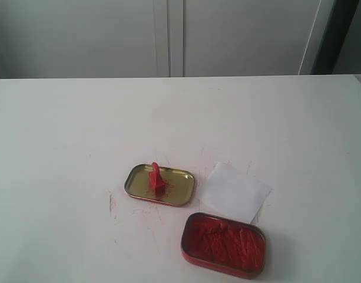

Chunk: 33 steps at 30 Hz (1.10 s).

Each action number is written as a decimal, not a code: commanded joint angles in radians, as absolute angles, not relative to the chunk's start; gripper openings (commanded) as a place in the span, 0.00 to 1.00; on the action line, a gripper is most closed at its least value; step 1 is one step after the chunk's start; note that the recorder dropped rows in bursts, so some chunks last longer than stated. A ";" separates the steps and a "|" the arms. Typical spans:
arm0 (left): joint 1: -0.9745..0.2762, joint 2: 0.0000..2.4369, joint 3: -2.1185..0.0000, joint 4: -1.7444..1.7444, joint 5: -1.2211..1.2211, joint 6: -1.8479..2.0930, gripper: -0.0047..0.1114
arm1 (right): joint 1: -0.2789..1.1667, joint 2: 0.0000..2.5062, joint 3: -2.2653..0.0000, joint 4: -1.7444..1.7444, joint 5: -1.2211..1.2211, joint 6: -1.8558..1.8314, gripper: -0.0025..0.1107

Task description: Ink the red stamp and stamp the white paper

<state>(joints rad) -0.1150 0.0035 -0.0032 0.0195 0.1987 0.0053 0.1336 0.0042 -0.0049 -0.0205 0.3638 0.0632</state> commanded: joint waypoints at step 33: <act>-0.113 0.000 0.000 0.017 0.194 0.008 0.04 | 0.129 0.000 0.000 -0.018 0.161 0.065 0.02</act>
<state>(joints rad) -0.1150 0.0035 -0.0032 0.0195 0.1987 0.0053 0.1336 0.0042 -0.0049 -0.0205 0.2458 0.0632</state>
